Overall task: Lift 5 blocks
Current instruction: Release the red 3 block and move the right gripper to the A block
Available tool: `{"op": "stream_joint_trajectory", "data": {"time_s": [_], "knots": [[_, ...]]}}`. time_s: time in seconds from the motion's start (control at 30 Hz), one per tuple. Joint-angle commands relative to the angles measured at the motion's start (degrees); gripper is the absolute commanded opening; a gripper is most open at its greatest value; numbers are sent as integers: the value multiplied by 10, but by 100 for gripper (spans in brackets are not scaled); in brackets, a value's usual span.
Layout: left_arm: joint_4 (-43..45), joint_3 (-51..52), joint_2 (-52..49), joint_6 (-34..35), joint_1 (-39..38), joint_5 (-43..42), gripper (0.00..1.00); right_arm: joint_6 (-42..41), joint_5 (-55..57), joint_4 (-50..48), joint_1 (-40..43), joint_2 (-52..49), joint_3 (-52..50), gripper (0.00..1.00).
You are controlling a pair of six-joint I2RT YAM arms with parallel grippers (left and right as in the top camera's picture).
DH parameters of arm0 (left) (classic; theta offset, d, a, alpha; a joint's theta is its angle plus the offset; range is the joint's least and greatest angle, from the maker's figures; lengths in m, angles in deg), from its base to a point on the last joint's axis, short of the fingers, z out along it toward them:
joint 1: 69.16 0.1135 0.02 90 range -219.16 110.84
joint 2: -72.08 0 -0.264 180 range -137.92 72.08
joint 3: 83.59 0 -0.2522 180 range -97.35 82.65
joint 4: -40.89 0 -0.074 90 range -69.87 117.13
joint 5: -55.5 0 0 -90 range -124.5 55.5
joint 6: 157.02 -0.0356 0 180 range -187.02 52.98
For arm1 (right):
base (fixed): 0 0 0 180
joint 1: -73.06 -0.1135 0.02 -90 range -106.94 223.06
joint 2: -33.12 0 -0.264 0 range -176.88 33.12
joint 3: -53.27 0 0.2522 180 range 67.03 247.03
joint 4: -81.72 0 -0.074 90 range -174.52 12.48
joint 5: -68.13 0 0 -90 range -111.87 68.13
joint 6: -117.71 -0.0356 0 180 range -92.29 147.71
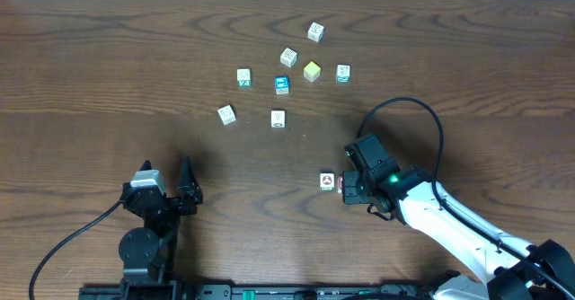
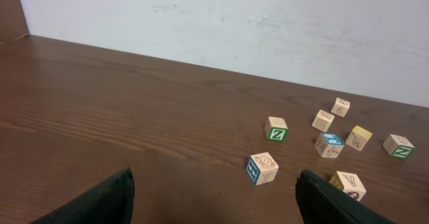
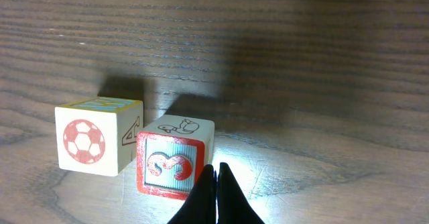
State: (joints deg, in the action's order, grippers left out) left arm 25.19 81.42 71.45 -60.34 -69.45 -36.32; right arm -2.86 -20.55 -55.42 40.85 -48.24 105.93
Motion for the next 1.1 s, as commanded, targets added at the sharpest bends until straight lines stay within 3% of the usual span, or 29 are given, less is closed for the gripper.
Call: {"op": "stream_joint_trajectory", "data": {"time_s": [0.0,0.8,1.07], "knots": [[-21,10,4,5,-2,3,77,-7,-3,-4,-2,-4,7,1],[-21,10,4,5,-2,3,77,-4,29,-31,0,-4,8,1],[-21,10,4,5,-2,3,78,-7,33,1,12,-1,12,1]]}}
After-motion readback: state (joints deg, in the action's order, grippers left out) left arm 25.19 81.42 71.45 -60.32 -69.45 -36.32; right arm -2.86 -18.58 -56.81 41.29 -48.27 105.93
